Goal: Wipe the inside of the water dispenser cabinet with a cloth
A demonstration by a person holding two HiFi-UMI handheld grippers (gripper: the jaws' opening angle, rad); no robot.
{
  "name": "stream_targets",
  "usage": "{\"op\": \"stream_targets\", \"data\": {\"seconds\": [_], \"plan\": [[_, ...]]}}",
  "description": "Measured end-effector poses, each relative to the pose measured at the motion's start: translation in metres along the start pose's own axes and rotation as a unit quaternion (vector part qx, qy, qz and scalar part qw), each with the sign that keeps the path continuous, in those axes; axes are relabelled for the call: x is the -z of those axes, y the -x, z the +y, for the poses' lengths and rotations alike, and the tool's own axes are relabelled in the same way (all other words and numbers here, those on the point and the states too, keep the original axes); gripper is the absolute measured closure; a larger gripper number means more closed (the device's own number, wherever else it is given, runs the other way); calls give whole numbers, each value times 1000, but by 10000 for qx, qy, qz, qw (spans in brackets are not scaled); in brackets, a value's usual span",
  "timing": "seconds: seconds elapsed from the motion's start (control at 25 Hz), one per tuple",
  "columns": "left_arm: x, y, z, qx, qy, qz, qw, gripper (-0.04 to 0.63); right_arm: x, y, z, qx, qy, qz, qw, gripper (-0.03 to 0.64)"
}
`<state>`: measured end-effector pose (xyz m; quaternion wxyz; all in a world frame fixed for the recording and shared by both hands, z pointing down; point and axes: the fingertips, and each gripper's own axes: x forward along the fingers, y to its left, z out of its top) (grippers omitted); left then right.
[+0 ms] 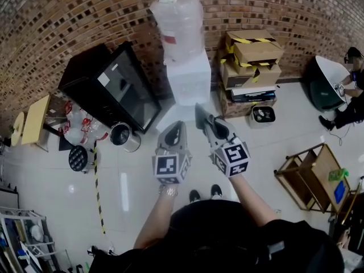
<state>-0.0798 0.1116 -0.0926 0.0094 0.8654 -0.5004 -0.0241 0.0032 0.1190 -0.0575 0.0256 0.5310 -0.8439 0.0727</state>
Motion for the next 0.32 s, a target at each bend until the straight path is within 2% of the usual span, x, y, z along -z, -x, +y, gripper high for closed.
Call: {"op": "stream_targets", "data": {"seconds": [0.32], "plan": [[-6, -3, -6, 56, -67, -31, 10000, 574, -5, -1, 1, -74, 4, -19, 10000, 594]]}}
